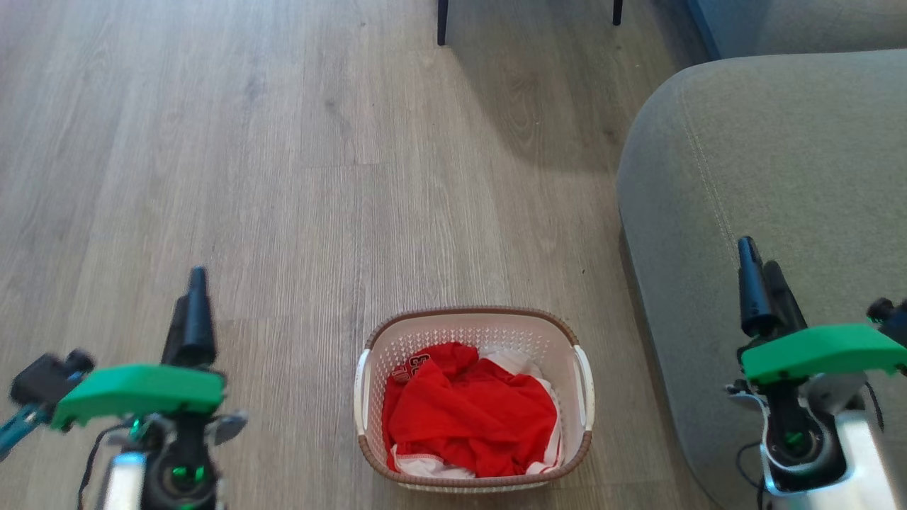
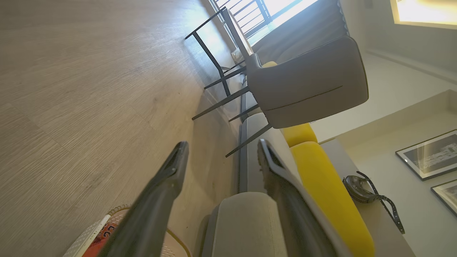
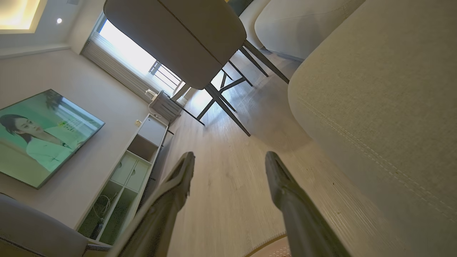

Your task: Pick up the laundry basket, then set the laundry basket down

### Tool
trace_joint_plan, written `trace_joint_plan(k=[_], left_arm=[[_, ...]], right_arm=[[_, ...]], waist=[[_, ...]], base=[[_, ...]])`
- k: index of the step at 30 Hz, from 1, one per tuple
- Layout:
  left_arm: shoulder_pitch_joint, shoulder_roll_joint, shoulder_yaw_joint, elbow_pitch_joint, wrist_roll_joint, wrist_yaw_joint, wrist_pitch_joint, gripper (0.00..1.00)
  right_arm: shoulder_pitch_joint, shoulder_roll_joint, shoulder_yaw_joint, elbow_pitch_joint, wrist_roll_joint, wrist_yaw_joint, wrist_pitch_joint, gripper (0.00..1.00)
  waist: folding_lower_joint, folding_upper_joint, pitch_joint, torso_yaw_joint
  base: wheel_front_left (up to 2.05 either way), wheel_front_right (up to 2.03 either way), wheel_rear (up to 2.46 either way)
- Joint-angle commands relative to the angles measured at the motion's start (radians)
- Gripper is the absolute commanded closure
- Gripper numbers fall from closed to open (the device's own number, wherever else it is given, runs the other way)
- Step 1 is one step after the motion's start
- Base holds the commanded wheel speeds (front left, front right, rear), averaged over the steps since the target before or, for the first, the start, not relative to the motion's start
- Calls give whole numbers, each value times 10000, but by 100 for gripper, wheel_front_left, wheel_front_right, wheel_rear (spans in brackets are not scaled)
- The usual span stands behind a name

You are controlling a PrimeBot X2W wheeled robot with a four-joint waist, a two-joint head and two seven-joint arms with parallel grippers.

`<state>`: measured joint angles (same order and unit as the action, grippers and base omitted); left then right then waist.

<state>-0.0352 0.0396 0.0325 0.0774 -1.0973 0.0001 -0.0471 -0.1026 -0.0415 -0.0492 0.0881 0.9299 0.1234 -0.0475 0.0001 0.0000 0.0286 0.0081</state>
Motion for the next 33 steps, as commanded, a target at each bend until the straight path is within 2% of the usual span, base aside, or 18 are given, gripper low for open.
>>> trace_joint_plan(k=[1,6,19,22,23,33], left_arm=[[-621,78,-131,-619,655,307,-154,0],[-706,80,-792,-911,1694,1168,-299,0],[-1029,133,-2526,-924,4847,2262,-710,0],[-1164,315,-3024,-945,5457,2646,-798,0],[-1164,315,-3024,-945,5457,2646,-798,0],[-1817,1305,-5312,-508,7164,4637,-1090,0]], right_arm=[[-603,-205,239,-523,-525,34,-151,0],[-639,-306,478,-724,-1385,37,-297,0],[-771,-840,1672,-968,-3843,45,-707,0],[-751,-780,1758,-908,-4196,47,-794,0],[-751,-780,1758,-908,-4196,47,-794,0],[-712,-719,2042,-491,-5699,53,-1086,0]], waist=[[-1,0,17,0],[-1,0,40,2],[-1,0,40,-80],[-1,0,37,-93],[-1,0,37,-93],[-1,0,9,-140]], base=[[0,0,0],[0,0,0],[0,0,0],[0,0,0],[0,0,0],[0,0,0]])
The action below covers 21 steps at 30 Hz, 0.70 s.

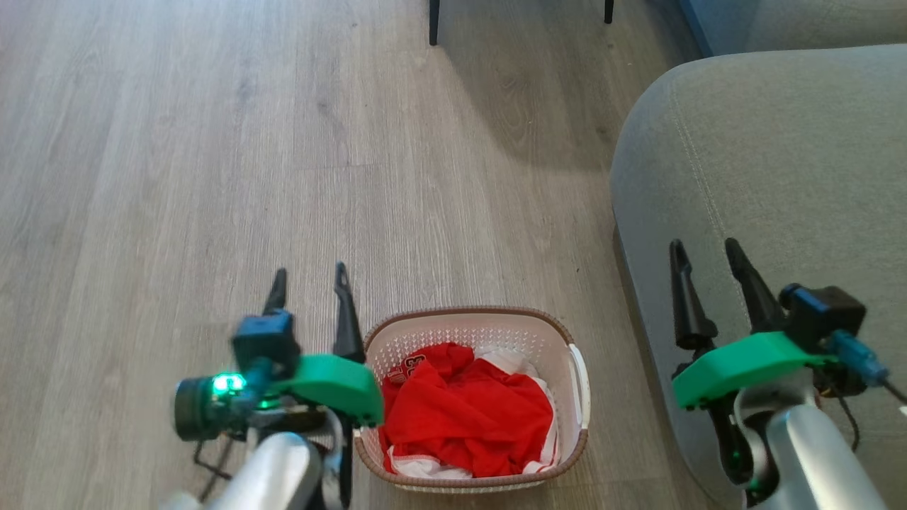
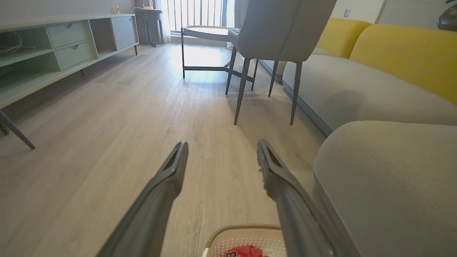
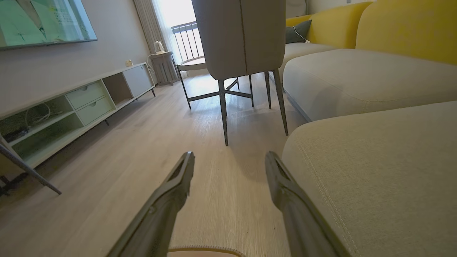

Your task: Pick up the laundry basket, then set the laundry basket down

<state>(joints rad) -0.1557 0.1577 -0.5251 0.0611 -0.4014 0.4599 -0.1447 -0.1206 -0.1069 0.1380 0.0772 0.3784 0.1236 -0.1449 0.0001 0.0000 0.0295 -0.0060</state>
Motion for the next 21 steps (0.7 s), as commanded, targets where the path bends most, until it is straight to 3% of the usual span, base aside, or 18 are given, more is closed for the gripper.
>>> trace_joint_plan(k=[1,7,11,14,17,21], left_arm=[[-683,210,10,-218,313,195,-143,0],[-1111,410,-1030,124,659,1072,-319,0],[-1017,132,-647,-172,59,1124,-436,0],[-949,50,-218,-410,307,915,-524,0],[-738,-221,330,-1027,631,277,-641,0],[-434,-514,963,-1097,1120,-148,-758,0]], right_arm=[[-542,-66,216,-306,-344,51,-141,0],[-622,76,133,-248,-1131,55,-317,0],[-656,94,139,-174,-2028,57,-434,0],[-715,154,173,-206,-2349,59,-522,0],[-763,158,278,-324,-2807,61,-639,0],[-771,261,229,-560,-3014,63,-756,0]], waist=[[0,0,-4,-3],[0,0,3,-25],[-1,0,28,-31],[-1,0,41,-37],[-1,0,73,-58],[-1,0,81,-67]], base=[[0,0,0],[0,0,0],[0,0,0],[0,0,0],[0,0,0],[0,0,0]])
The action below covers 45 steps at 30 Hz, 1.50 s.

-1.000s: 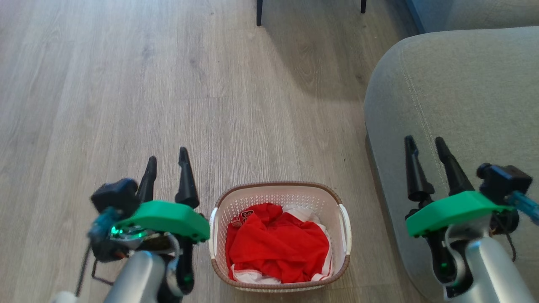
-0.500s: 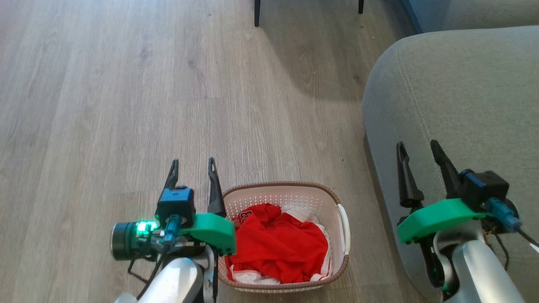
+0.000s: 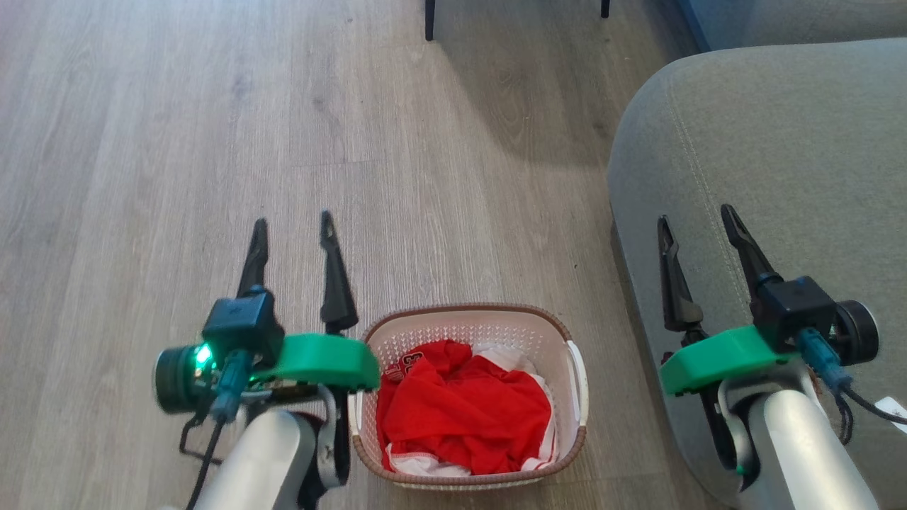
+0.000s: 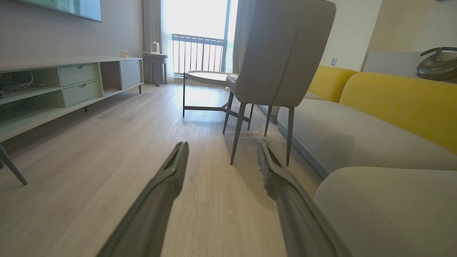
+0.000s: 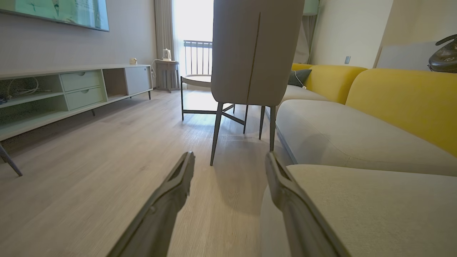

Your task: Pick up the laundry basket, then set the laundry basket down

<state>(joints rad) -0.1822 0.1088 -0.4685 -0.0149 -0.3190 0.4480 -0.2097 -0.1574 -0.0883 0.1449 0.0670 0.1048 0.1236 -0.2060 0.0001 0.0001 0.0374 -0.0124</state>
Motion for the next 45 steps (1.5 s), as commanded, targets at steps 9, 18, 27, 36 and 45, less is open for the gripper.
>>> trace_joint_plan(k=[9,18,27,36,45], left_arm=[[435,-566,1773,208,482,-1456,-371,0],[657,-583,1657,1222,131,-2235,-521,0],[533,-584,1674,2039,-430,-2734,-521,0],[502,-585,1610,1968,-197,-2881,-521,0],[470,-585,1553,1882,-153,-2778,-521,0]], right_arm=[[-237,195,228,-4,-724,68,-407,0],[-232,241,316,973,-706,71,-557,0],[-316,264,337,1376,-564,71,-557,0],[-344,254,356,1468,-585,71,-557,0],[-374,217,366,1502,-610,71,-557,0]], waist=[[-1,-1,-16,-27],[-1,-1,-58,-81],[-1,-1,-68,-90],[-1,-1,-51,-69],[-1,-1,83,-38]], base=[[0,0,0],[0,0,0],[0,0,0],[0,0,0],[0,0,0]])
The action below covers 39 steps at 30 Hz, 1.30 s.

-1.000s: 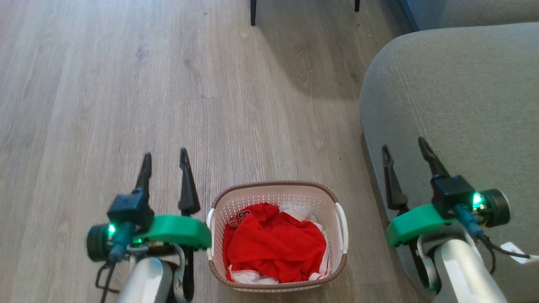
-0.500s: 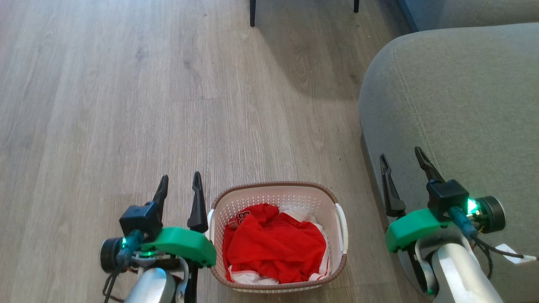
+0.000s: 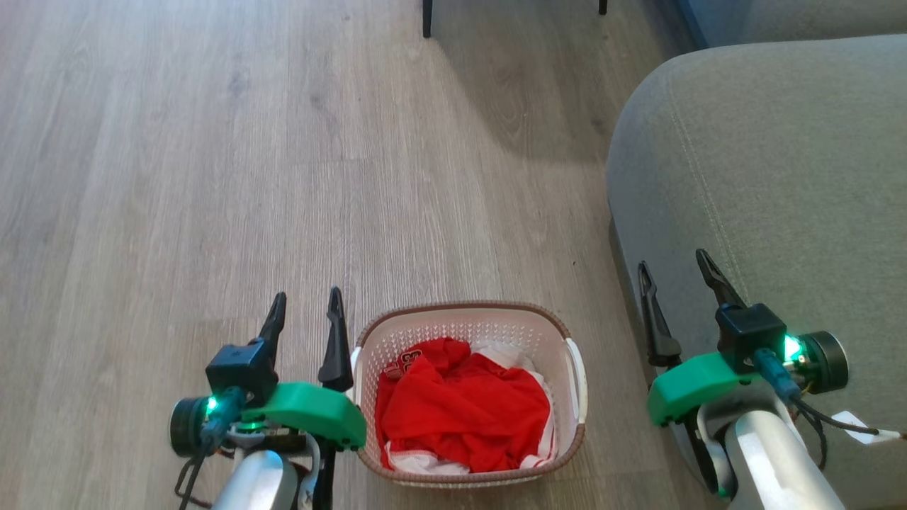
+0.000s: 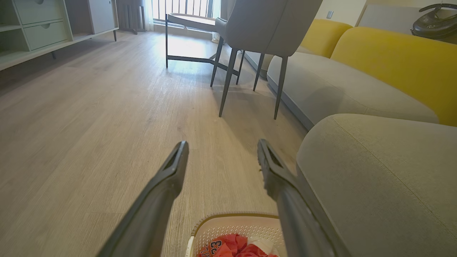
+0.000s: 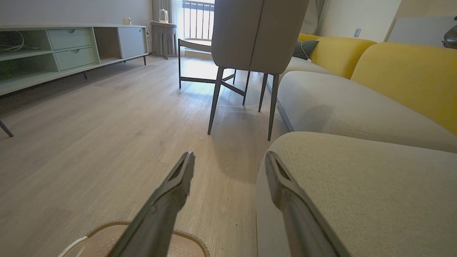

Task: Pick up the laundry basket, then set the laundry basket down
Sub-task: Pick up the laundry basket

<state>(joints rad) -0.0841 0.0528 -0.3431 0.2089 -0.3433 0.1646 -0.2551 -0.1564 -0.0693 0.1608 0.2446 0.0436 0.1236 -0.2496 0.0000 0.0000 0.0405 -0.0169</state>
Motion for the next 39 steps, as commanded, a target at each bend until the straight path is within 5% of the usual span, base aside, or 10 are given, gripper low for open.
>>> trace_joint_plan(k=[1,13,23,39], left_arm=[[-519,-25,296,-339,30,69,-67,0],[-1191,-26,-5,560,-387,4,-67,0],[-2897,-26,-423,2472,-519,-45,-67,0],[-5424,-26,-1422,6151,-1397,-1116,-67,0]], right_arm=[[-396,22,198,-265,10,71,-122,0],[-878,-142,176,474,638,71,-122,0],[-2350,-461,730,1994,1436,71,-122,0],[-5092,-440,2009,6336,3289,71,-95,0]], waist=[[0,0,101,12],[0,0,1547,136],[0,0,3809,364],[0,0,6524,746]], base=[[0,0,0],[0,0,0],[0,0,0],[0,0,0]])
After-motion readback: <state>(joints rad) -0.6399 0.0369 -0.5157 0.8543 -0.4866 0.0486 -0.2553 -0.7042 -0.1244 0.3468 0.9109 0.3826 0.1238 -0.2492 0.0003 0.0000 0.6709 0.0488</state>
